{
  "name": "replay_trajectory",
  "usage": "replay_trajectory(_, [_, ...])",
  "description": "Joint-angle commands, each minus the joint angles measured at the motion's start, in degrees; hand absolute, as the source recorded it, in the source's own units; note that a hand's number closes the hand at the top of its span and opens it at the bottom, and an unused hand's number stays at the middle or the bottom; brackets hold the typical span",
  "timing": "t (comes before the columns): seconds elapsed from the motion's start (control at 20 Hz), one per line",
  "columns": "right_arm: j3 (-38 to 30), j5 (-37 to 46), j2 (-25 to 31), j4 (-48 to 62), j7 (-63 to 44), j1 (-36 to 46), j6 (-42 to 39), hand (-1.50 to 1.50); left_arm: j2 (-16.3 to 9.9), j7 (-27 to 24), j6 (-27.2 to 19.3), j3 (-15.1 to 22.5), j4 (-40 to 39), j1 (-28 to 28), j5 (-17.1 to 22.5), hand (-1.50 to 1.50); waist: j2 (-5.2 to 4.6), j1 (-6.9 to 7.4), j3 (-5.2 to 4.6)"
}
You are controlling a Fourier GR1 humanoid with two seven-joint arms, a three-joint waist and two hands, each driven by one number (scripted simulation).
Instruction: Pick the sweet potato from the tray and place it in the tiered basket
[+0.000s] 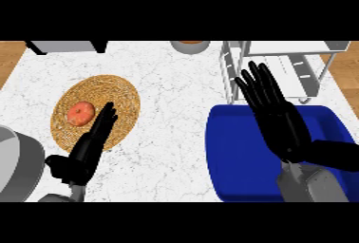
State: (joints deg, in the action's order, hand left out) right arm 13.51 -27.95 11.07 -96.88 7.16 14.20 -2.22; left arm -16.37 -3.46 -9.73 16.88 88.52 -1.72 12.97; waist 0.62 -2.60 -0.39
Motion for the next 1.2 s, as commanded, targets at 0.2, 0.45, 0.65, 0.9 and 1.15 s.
replay_trajectory(0.2, [-24.5,-20.4,14.6,12.2,2.9,-2.8,-17.8,1.5,-1.1,-1.4,-7.3,-4.7,0.9,-4.0,-5.4,0.0,-1.37,1.91,0.96])
replay_trajectory(0.45, [-26.0,-30.1,13.7,25.7,-4.4,-6.0,-23.5,-1.5,0.5,0.9,-8.4,-2.8,1.1,-5.2,-6.4,0.0,-1.9,2.91,1.17])
replay_trajectory(0.65, [-28.2,-39.3,20.1,32.2,-9.0,-6.2,-42.4,-1.5,1.7,1.7,-10.1,-1.9,0.6,-5.6,-7.7,0.0,-1.47,2.9,1.03])
replay_trajectory(0.9, [-34.0,-39.9,31.6,43.2,-8.8,-7.3,-61.9,-1.5,2.3,3.5,-10.5,-1.8,1.3,-6.4,-7.9,0.0,-1.21,3.19,0.83])
replay_trajectory(1.15, [-38.2,-22.1,43.3,35.3,-6.0,-5.9,-65.6,-1.5,2.5,4.2,-11.5,-2.3,-0.1,-8.4,-9.0,0.0,-0.95,1.84,0.74])
